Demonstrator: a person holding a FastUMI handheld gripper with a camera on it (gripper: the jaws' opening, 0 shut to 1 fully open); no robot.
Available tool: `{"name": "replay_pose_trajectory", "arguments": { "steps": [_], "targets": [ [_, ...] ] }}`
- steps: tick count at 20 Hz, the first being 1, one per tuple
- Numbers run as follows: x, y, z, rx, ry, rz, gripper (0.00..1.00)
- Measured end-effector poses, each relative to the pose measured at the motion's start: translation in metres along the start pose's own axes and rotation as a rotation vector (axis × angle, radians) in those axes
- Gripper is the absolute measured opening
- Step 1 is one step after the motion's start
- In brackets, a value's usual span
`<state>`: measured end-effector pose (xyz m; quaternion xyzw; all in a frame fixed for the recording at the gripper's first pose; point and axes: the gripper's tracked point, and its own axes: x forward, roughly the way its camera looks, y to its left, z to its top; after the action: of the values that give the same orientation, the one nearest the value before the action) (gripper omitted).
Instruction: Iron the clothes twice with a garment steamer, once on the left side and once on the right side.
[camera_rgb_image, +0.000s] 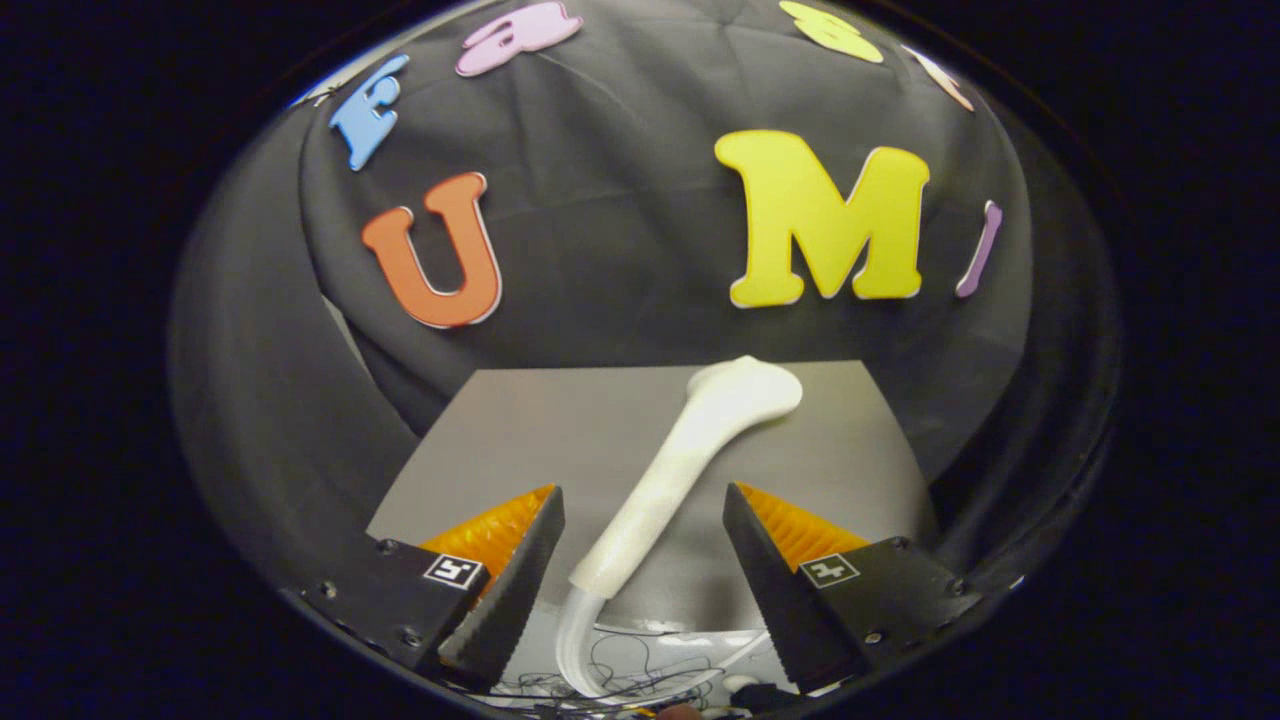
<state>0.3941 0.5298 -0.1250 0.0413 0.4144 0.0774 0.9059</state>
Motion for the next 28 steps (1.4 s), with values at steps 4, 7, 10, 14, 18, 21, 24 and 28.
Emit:
{"name": "replay_pose_trajectory", "arguments": {
  "steps": [4,7,10,14,18,21,24,28],
  "targets": [
    [0.034,-0.003,-0.005,0.012,0.055,-0.072,1.0],
    [0.051,-0.005,-0.007,-0.021,0.088,-0.116,1.0],
    [0.064,-0.001,-0.016,-0.026,0.14,-0.136,0.97],
    [0.066,-0.003,-0.016,-0.015,0.156,-0.177,0.87],
    [0.069,-0.011,-0.013,0.043,0.154,-0.202,0.72],
    [0.067,-0.008,-0.011,0.047,0.135,-0.138,0.55],
    [0.062,0.001,-0.013,0.079,0.129,-0.001,0.48],
    [0.047,-0.005,-0.018,0.108,0.127,0.104,0.4]
  ]
}}
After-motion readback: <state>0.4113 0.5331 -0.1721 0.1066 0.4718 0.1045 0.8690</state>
